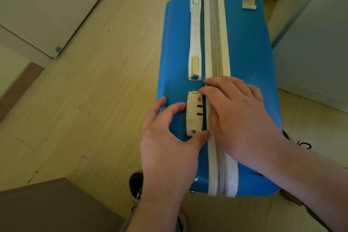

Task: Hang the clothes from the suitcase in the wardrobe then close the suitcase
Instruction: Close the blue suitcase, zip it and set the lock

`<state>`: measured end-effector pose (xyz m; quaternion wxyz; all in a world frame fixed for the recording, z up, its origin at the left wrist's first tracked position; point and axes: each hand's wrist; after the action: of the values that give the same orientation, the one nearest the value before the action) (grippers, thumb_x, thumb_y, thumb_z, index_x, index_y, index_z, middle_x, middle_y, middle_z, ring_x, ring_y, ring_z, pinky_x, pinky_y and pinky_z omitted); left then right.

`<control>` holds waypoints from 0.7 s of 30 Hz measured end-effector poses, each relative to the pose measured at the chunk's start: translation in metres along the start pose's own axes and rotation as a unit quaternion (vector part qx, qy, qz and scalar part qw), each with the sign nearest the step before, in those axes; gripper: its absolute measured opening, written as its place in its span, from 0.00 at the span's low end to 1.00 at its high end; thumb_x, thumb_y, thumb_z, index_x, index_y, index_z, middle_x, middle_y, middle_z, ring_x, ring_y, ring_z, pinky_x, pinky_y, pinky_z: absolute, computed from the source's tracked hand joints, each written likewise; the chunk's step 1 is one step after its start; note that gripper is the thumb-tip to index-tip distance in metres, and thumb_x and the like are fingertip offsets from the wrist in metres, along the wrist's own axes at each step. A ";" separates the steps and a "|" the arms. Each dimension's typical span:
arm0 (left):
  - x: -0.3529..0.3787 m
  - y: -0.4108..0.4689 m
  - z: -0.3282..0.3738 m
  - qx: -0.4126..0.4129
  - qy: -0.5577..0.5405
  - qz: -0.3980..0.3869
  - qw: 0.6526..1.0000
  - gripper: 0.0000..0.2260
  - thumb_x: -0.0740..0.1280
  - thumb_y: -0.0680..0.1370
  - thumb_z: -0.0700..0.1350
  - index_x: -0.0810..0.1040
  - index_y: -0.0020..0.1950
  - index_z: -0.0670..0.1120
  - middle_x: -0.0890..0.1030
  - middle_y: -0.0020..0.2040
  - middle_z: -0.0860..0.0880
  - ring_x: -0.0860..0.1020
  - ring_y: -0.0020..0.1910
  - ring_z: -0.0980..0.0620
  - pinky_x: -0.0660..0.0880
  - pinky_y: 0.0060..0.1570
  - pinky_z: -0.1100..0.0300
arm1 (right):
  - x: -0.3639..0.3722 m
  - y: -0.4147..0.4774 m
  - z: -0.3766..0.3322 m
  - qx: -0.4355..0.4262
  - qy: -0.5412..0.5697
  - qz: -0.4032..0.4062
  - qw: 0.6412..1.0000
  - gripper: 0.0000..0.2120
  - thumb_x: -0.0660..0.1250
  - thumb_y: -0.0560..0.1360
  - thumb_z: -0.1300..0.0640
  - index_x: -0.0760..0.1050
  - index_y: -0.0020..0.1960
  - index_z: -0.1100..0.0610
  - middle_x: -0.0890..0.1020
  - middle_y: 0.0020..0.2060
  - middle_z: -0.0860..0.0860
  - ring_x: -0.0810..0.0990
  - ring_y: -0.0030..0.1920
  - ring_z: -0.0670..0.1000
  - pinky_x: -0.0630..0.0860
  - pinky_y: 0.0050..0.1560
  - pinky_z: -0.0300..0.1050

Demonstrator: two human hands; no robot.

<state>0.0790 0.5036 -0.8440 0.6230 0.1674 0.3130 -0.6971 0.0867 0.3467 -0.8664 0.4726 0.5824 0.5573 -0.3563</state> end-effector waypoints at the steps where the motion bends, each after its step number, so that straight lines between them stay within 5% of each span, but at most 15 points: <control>1: 0.000 0.000 0.000 0.001 0.000 -0.001 1.000 0.28 0.81 0.66 0.55 0.77 0.64 0.64 0.63 0.70 0.71 0.61 0.59 0.78 0.62 0.47 0.83 | 0.000 0.000 0.000 0.000 -0.001 0.000 1.000 0.22 0.55 0.75 0.51 0.75 0.67 0.53 0.76 0.66 0.50 0.70 0.69 0.53 0.61 0.65 0.49; 13: 0.000 0.001 0.002 0.000 0.009 0.001 1.000 0.27 0.82 0.65 0.54 0.75 0.60 0.63 0.63 0.71 0.70 0.60 0.61 0.75 0.61 0.48 0.84 | -0.001 -0.001 0.001 -0.001 -0.006 -0.009 1.000 0.24 0.54 0.75 0.49 0.74 0.67 0.53 0.75 0.67 0.50 0.70 0.69 0.53 0.61 0.65 0.49; 21: -0.001 0.000 0.002 0.002 -0.003 -0.005 1.000 0.30 0.81 0.67 0.55 0.76 0.66 0.65 0.62 0.71 0.71 0.57 0.63 0.75 0.61 0.48 0.80 | -0.001 -0.001 0.001 -0.001 -0.007 -0.005 1.000 0.23 0.57 0.75 0.51 0.74 0.67 0.53 0.75 0.66 0.50 0.70 0.69 0.53 0.61 0.65 0.49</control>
<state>0.0794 0.5030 -0.8424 0.6201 0.1652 0.3109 -0.7011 0.0859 0.3457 -0.8660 0.4754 0.5767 0.5572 -0.3617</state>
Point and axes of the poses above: each hand's wrist, its own y-axis towards the middle knuckle, its own x-axis out of the palm, z = x × y
